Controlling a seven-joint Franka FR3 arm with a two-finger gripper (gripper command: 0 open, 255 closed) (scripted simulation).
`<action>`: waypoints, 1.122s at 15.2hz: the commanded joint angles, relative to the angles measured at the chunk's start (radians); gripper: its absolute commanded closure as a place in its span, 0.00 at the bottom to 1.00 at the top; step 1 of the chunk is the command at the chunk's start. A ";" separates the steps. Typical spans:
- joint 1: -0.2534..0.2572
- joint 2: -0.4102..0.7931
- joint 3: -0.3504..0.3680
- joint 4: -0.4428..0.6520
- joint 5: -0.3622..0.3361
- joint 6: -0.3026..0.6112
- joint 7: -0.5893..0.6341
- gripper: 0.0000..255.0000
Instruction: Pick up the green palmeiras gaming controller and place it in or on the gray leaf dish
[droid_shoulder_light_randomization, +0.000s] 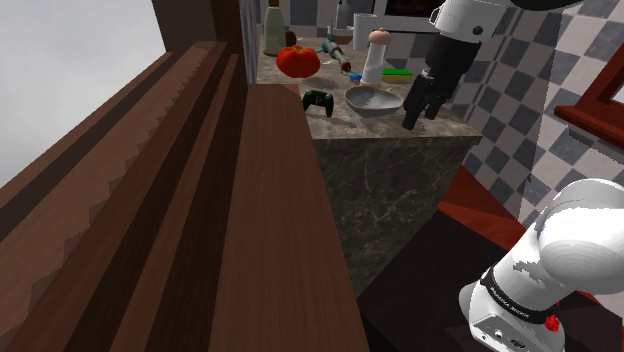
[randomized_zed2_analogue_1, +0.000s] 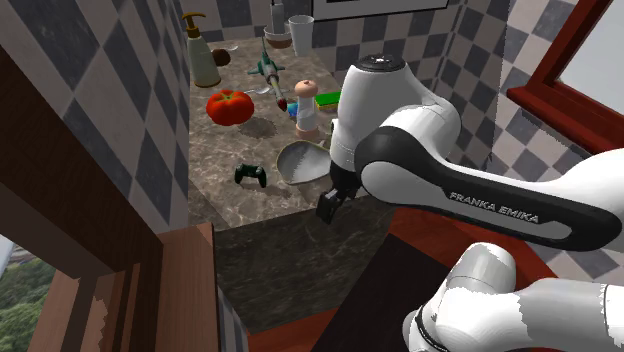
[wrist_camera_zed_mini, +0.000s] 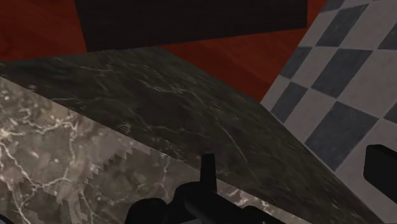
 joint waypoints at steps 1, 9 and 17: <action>0.000 0.000 0.000 0.000 0.000 0.000 0.000 0.00; -0.003 0.393 0.009 0.299 -0.050 0.026 -0.061 0.00; 0.004 0.775 0.031 0.688 -0.113 -0.050 -0.099 0.00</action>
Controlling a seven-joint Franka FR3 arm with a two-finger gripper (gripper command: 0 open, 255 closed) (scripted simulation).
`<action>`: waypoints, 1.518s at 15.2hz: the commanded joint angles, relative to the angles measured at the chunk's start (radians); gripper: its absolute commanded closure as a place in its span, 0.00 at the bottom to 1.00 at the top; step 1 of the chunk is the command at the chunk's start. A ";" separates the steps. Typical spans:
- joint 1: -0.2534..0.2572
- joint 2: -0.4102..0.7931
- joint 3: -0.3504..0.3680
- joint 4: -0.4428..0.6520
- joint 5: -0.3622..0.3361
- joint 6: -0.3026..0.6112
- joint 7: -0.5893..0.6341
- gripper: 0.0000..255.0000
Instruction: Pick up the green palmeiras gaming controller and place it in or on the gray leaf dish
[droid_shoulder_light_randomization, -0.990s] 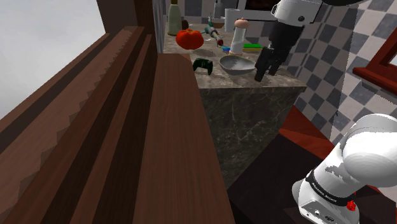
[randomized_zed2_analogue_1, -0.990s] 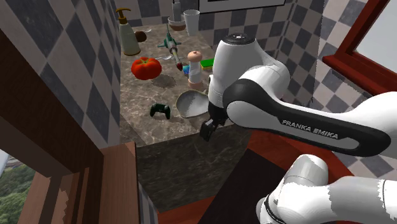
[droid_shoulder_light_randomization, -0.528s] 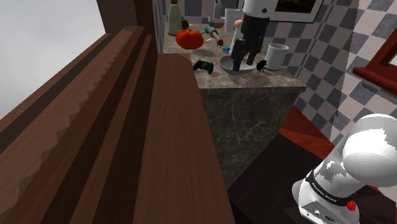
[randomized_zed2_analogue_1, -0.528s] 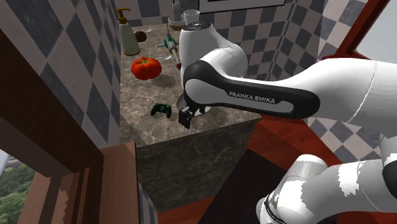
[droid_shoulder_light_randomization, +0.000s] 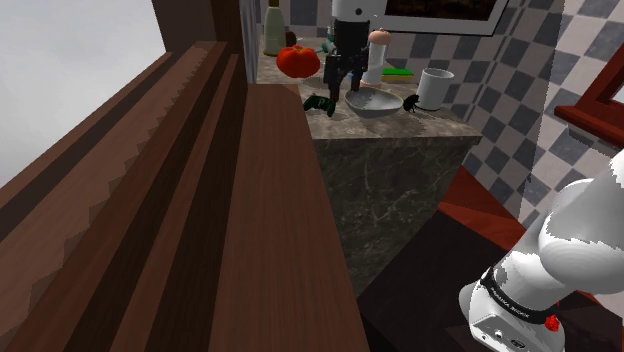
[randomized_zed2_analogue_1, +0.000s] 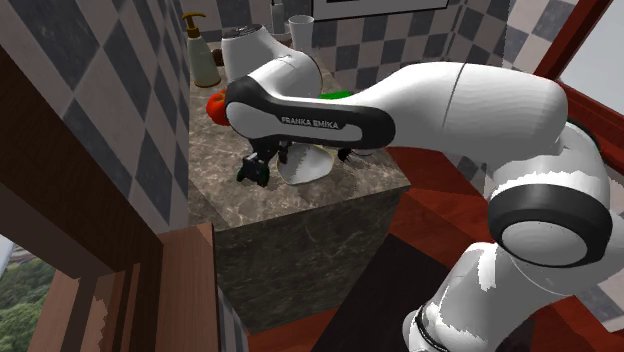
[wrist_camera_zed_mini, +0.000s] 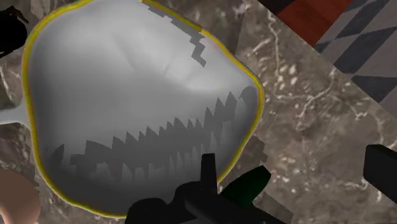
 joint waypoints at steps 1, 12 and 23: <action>0.002 0.100 0.004 0.113 -0.019 -0.032 -0.013 0.00; 0.010 0.228 0.009 0.167 -0.045 0.017 -0.024 0.00; 0.010 0.229 0.008 0.173 -0.045 0.014 -0.025 1.00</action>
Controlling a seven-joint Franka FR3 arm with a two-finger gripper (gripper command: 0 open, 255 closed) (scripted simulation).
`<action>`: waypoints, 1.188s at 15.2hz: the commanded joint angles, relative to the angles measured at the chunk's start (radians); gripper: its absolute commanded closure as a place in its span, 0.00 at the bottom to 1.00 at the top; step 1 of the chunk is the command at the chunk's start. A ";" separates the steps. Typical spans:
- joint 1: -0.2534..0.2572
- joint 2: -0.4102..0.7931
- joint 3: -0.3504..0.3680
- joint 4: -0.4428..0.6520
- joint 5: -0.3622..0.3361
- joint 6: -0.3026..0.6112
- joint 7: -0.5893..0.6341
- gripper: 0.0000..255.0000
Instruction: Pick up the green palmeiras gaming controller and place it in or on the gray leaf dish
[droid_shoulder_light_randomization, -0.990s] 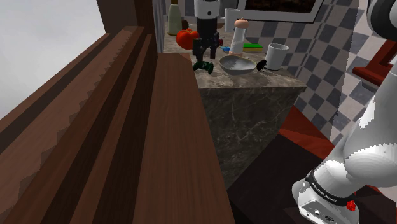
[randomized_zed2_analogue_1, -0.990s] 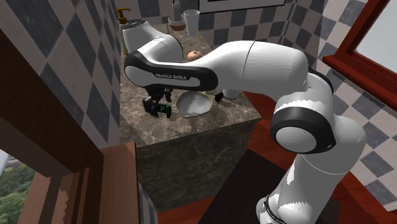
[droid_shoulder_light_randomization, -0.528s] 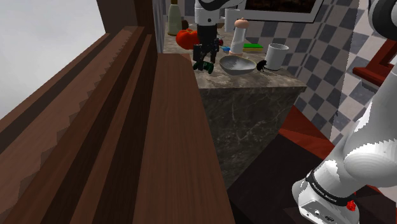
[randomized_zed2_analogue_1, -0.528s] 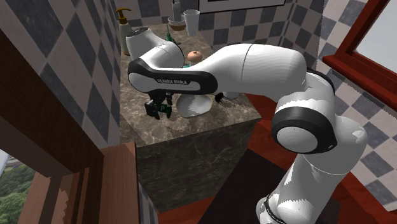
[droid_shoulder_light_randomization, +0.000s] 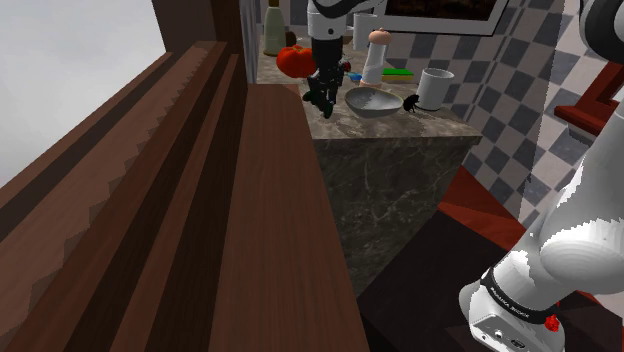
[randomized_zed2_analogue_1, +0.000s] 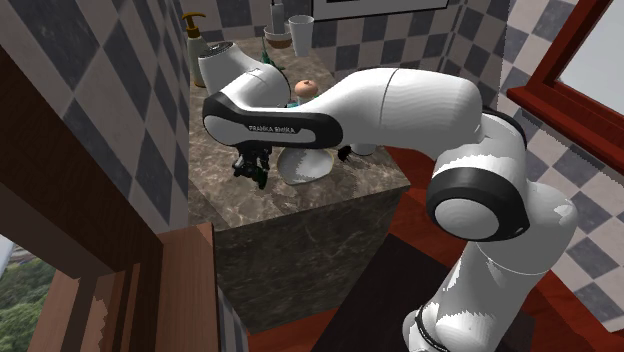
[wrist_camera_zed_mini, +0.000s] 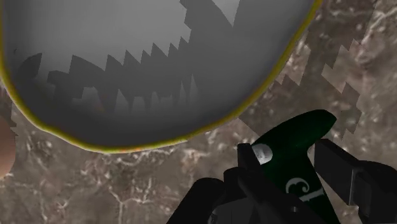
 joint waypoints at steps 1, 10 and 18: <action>0.003 0.006 0.003 -0.004 0.035 0.002 -0.001 1.00; 0.005 0.003 0.005 0.036 0.036 -0.041 0.000 1.00; 0.007 0.017 0.006 0.164 0.034 -0.154 -0.003 1.00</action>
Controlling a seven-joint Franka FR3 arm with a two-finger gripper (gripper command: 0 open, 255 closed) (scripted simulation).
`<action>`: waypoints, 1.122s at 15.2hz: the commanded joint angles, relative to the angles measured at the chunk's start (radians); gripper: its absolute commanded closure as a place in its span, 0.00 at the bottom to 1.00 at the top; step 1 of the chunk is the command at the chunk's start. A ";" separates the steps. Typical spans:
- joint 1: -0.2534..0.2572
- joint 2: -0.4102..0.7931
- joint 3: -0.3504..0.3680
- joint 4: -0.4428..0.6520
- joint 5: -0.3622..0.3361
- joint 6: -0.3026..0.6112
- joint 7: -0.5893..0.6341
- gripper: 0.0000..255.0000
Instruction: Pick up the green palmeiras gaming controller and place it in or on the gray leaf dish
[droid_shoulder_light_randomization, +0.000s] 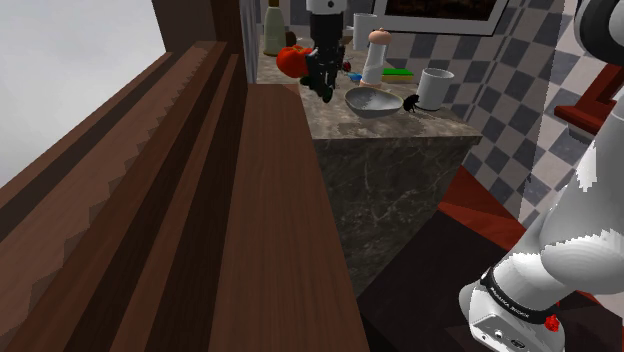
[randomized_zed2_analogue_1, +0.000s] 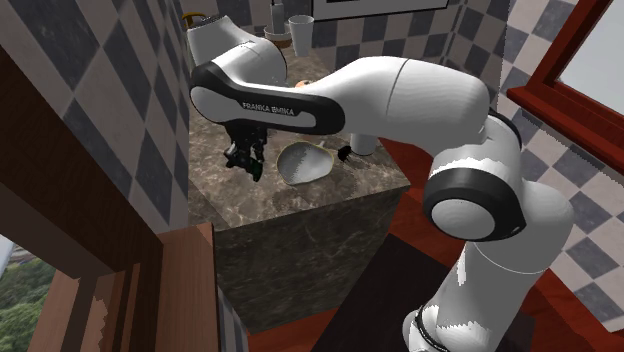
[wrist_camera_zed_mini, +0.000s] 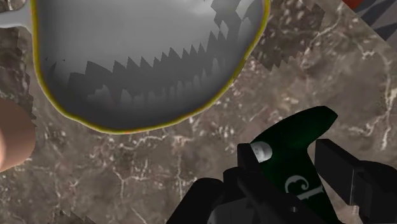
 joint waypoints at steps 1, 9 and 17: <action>-0.001 0.005 -0.001 0.036 -0.001 -0.031 -0.003 1.00; 0.004 0.043 0.001 0.198 -0.005 -0.155 -0.005 1.00; -0.057 -0.103 -0.039 0.042 0.005 -0.140 -0.102 1.00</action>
